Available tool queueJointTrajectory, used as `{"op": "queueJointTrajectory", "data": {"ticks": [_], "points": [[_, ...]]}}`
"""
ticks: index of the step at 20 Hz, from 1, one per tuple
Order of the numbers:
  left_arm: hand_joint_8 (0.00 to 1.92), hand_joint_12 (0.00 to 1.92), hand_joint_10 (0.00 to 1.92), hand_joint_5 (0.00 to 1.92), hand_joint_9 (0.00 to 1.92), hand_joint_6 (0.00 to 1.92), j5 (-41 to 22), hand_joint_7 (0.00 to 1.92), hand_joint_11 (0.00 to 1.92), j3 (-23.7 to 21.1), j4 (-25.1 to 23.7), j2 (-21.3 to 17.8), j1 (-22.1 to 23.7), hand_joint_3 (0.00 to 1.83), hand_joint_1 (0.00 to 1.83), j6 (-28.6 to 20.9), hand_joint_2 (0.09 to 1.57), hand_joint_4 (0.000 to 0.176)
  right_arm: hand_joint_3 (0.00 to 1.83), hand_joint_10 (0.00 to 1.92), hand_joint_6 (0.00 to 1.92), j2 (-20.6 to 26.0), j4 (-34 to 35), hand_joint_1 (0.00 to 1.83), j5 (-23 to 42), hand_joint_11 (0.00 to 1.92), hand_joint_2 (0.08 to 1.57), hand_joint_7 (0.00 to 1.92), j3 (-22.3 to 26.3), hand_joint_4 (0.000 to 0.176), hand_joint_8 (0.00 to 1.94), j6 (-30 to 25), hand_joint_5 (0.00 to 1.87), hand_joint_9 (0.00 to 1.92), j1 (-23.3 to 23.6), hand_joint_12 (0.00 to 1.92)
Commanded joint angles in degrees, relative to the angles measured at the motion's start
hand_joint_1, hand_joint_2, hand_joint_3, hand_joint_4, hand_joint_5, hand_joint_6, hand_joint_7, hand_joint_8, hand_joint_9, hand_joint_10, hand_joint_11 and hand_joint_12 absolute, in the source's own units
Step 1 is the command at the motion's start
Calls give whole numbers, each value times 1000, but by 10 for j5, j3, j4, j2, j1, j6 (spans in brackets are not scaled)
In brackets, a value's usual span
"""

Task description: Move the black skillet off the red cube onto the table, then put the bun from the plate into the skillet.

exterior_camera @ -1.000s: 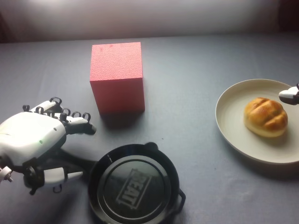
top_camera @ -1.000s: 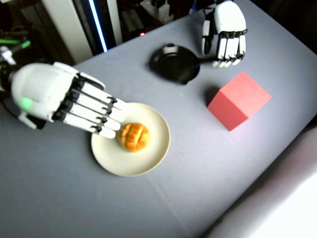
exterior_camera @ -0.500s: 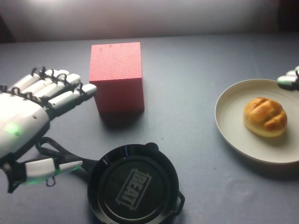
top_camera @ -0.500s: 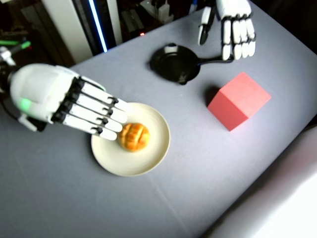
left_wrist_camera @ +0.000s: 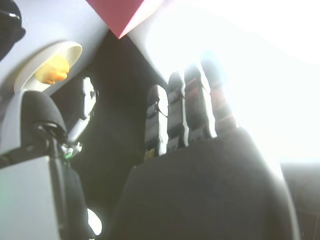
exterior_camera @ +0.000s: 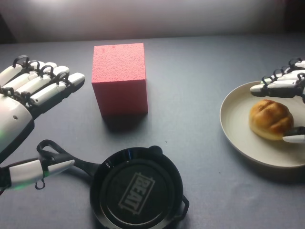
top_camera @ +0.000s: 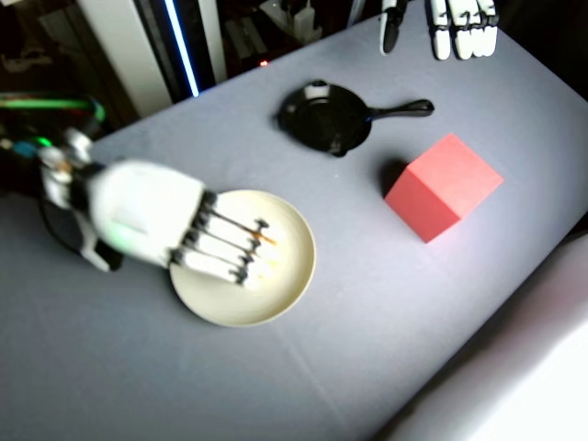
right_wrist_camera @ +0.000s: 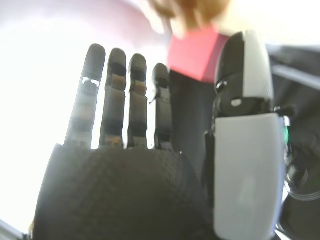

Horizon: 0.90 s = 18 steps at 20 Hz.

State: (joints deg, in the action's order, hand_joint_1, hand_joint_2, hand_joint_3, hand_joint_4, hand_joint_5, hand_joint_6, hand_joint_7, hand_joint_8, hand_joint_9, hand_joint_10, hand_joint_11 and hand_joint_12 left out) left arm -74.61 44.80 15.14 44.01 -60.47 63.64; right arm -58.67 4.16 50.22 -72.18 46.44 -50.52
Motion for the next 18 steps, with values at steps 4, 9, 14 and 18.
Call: {"op": "queueJointTrajectory", "data": {"ticks": [4,9,14,18], "points": [[5,422,3,192,163,4,-75,208,0,-2,-7,-2,2,2,797,2,1039,48,0,94,13,-10,0,1217,3,400,991,739,-16,0,20,21,738,817,25,1293],[4,528,7,255,203,7,-72,236,0,-2,-3,0,1,0,804,2,1052,39,0,1262,714,-24,-2,1375,-13,693,1088,1016,-27,0,924,21,1081,922,33,1456],[0,412,2,221,156,0,-78,192,0,-2,-1,0,-3,4,784,2,1070,41,1,1226,471,-6,-53,1388,66,715,1078,1004,10,0,1044,7,1153,946,53,1365],[0,525,1,187,160,0,-93,185,0,-2,7,-3,-8,6,618,2,1104,84,6,1172,831,-1,-135,1349,159,763,1117,954,43,0,1156,-35,970,885,85,1182]]}}
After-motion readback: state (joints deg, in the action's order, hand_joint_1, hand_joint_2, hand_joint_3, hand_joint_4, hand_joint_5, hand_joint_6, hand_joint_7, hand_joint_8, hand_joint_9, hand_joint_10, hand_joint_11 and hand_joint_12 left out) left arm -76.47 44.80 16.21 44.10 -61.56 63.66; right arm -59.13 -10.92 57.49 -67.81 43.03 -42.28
